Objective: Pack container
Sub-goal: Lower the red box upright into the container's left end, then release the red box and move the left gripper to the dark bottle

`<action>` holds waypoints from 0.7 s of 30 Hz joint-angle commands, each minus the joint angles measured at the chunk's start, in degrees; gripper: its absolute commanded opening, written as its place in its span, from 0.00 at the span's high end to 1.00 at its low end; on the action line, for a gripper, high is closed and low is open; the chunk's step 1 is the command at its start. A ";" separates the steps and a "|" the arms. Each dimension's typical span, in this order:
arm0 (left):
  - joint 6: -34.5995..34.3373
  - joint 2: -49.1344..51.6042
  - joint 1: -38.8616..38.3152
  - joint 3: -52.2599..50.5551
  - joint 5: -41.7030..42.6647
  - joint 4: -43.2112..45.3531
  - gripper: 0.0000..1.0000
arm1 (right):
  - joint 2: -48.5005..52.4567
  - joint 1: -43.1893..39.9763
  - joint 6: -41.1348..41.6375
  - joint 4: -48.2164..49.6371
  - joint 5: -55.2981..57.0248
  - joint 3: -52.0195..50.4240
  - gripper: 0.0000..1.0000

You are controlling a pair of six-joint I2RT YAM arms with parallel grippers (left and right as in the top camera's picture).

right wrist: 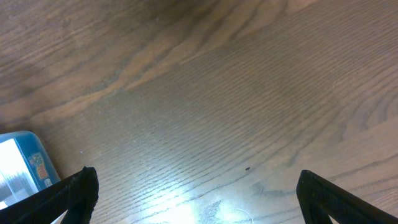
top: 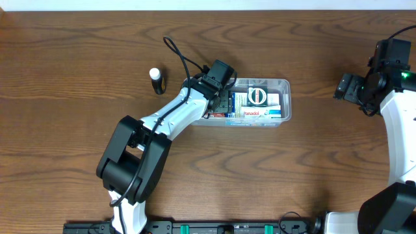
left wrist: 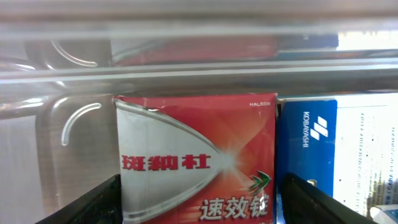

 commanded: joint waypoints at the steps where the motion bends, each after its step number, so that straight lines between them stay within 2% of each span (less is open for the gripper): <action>1: 0.57 -1.60 0.02 -0.17 1.07 0.04 0.22 | -0.17 -0.66 -0.59 -0.04 0.59 0.28 0.01; 15: 0.55 -9.53 0.02 -0.17 1.49 -0.17 0.22 | -0.17 -0.66 -0.59 -0.07 0.59 0.28 0.01; 21: 1.70 -9.84 0.09 -0.17 1.44 -0.85 0.22 | -0.17 -0.66 -0.59 -0.07 0.59 0.28 0.01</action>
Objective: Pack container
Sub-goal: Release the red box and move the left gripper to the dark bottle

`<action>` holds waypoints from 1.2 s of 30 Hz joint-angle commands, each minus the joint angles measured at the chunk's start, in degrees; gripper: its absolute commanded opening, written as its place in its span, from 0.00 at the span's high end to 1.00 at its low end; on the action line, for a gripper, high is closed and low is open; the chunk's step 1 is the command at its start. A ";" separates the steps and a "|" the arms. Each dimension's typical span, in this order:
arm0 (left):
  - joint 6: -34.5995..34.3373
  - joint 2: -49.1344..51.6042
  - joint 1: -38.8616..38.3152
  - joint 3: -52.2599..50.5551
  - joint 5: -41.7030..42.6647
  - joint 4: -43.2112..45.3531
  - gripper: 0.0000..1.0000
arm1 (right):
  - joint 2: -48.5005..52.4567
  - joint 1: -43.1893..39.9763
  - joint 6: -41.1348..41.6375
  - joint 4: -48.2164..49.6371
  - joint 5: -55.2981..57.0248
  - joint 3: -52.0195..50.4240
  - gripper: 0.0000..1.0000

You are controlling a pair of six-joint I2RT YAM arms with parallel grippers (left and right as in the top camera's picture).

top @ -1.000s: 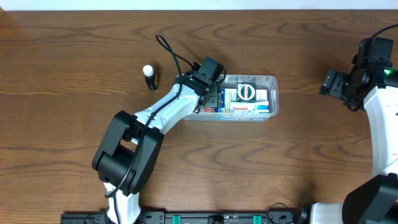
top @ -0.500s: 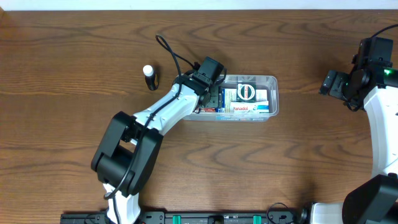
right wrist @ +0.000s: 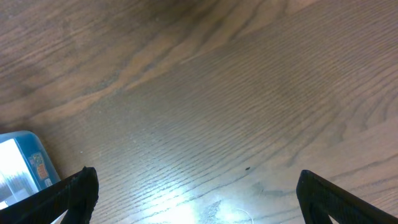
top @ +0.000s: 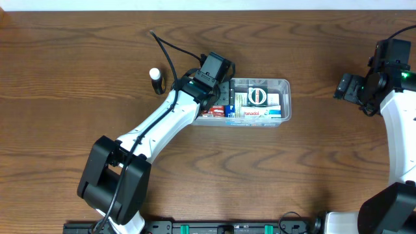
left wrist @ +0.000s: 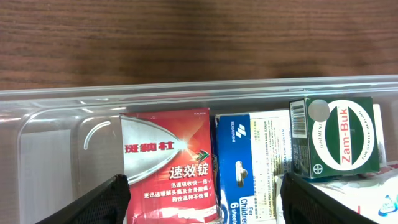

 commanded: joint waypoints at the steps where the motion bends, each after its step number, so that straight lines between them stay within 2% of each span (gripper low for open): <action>1: 2.21 -0.55 0.09 -0.17 -0.04 -0.79 0.22 | -0.17 -0.66 -0.59 -0.07 0.59 0.28 0.01; 2: 2.32 -0.55 0.09 -0.17 -1.03 -1.09 0.22 | -0.17 -0.66 -0.59 -0.04 0.59 0.28 0.01; 7: 4.94 -1.70 0.76 0.85 -5.05 -4.96 0.38 | -0.17 -0.66 -0.59 -0.07 0.59 0.28 0.01; 9: 6.97 -3.34 1.44 2.19 -5.07 -7.58 0.67 | -0.17 -0.66 -0.59 -0.07 0.59 0.28 0.01; 10: 7.78 -4.33 1.88 2.73 -5.31 -8.52 0.71 | -0.17 -0.66 -0.59 -0.07 0.59 0.28 0.01; 11: 8.33 -5.62 2.54 3.23 -5.97 -9.31 0.72 | -0.17 -0.66 -0.59 -0.07 0.59 0.28 0.01; 17: 8.35 -12.83 7.56 3.37 -13.22 -10.25 0.70 | -0.17 -0.66 -0.59 -0.07 0.59 0.28 0.01; 19: 8.92 -14.29 10.14 3.37 -14.29 -10.29 0.59 | -0.17 -0.66 -0.59 -0.07 0.59 0.28 0.01; 22: 9.20 -14.95 14.25 3.37 -14.27 -10.27 0.51 | -0.17 -0.66 -0.59 -0.07 0.59 0.28 0.01; 24: 9.20 -14.69 16.28 3.37 -14.27 -10.27 0.32 | -0.17 -0.66 -0.59 -0.04 0.59 0.28 0.01; 25: 9.20 -14.43 17.44 3.37 -14.25 -10.27 0.28 | -0.17 -0.66 -0.59 -0.07 0.59 0.28 0.01; 28: 10.95 -13.90 19.93 3.37 -13.18 -10.05 0.27 | -0.17 -0.66 -0.59 -0.07 0.59 0.28 0.01; 30: 13.38 -13.66 21.16 3.37 -9.51 -9.81 0.27 | -0.17 -0.66 -0.59 -0.07 0.59 0.28 0.01; 33: 13.88 -13.62 22.40 3.39 -4.28 -9.70 0.27 | -0.17 -0.66 -0.59 -0.07 0.59 0.28 0.01; 36: 13.86 -13.51 23.30 3.65 -3.19 -9.73 0.27 | -0.17 -0.66 -0.59 -0.07 0.59 0.28 0.01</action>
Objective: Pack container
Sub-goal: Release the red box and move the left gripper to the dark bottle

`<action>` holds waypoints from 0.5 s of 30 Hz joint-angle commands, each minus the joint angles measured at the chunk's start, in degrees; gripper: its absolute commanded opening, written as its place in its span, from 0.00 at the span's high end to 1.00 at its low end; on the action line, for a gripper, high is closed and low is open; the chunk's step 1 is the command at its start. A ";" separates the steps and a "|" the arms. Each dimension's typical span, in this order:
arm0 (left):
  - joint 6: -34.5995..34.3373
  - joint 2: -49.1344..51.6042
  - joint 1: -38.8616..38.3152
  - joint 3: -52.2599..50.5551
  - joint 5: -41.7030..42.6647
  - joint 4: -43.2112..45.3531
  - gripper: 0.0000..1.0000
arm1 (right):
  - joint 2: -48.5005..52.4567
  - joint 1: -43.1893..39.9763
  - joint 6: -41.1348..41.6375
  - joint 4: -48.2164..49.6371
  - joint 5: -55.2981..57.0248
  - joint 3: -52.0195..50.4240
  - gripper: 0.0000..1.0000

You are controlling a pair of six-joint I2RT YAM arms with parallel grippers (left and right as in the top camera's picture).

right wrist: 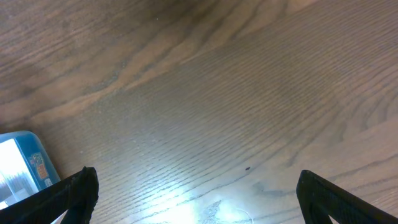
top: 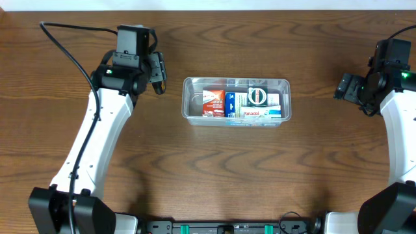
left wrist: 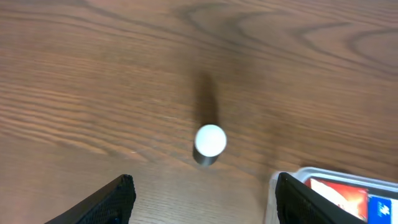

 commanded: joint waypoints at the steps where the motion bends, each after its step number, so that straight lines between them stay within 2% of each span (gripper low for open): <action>1: 1.64 0.98 1.14 1.01 3.65 -0.44 0.27 | -0.17 -0.66 -0.59 -0.07 0.59 0.28 0.01; 6: 2.14 4.55 2.32 8.33 3.78 -7.48 0.28 | -0.17 -0.66 -0.59 -0.07 0.59 0.28 0.01; 12: 3.39 15.85 2.36 24.98 5.62 -20.13 0.29 | -0.17 -0.66 -0.59 -0.07 0.59 0.28 0.01; 15: 3.41 20.85 2.36 28.83 5.60 -22.69 0.29 | -0.17 -0.66 -0.59 -0.07 0.59 0.28 0.01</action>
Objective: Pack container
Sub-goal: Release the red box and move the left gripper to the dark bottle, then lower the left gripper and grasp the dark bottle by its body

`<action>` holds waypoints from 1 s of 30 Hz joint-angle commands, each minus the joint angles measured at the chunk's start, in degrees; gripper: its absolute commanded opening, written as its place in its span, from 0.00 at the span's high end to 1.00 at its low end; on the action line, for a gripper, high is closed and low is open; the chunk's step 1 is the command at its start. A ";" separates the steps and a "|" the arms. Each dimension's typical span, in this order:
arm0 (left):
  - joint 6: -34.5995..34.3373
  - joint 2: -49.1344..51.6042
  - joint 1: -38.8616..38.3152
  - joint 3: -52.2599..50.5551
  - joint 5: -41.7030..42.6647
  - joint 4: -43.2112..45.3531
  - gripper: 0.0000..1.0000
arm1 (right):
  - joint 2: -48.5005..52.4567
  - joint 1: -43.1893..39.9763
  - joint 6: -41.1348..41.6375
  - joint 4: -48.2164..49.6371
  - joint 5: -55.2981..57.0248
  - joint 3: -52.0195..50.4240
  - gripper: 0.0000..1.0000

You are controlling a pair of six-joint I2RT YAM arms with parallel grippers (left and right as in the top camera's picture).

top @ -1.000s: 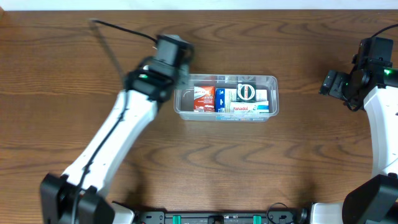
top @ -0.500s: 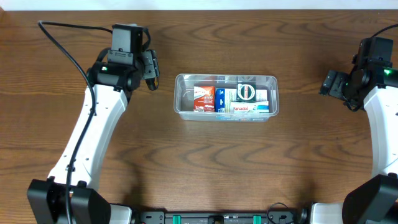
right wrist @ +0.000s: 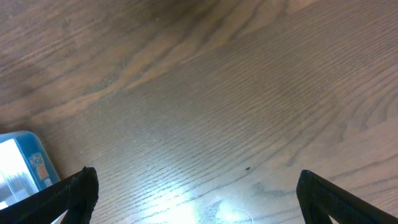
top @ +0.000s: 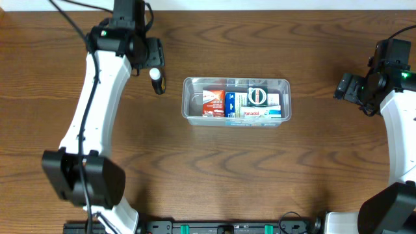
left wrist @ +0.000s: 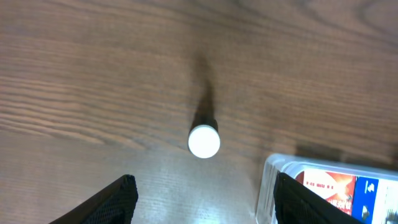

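Note:
A clear plastic container (top: 286,84) sits mid-table, packed with a red box (top: 212,102), a blue-and-white box and a green Zam-Buk box (top: 258,96). Left of it a small dark tube with a white cap (top: 156,79) stands upright on the wood. My left gripper (top: 148,57) hangs open just above and beside the tube; in the left wrist view the white cap (left wrist: 204,141) lies ahead of the wide-apart fingertips (left wrist: 118,198), with the container's corner (left wrist: 273,171) at right. My right gripper (top: 342,86) is open over bare wood at the far right.
The brown wooden table (top: 214,169) spreads around the container. A blue-edged corner of something (right wrist: 22,165) shows at the left of the right wrist view. The left arm's cable runs off the top edge.
My left gripper has shifted a little toward the table's far edge, still open near the white-capped tube. The tube, container and right arm have not moved.
My left gripper was open down in the container's left end around the red box. It then stood higher above the box, which stayed in the container. After that it was over the white-capped tube left of the container, and remains there now. The right arm stayed still throughout.

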 commanded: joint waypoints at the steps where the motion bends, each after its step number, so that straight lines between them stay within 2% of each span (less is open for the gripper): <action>1: 1.25 5.77 0.20 3.32 0.96 -1.40 0.29 | -0.17 -0.66 -0.59 -0.07 0.59 0.28 0.01; 11: 1.22 13.97 0.20 3.21 0.90 -1.79 0.29 | -0.17 -0.66 -0.59 -0.07 0.59 0.28 0.01; 30: 1.18 14.40 0.20 -3.30 0.87 4.28 0.33 | -0.17 -0.66 -0.59 -0.07 0.59 0.28 0.01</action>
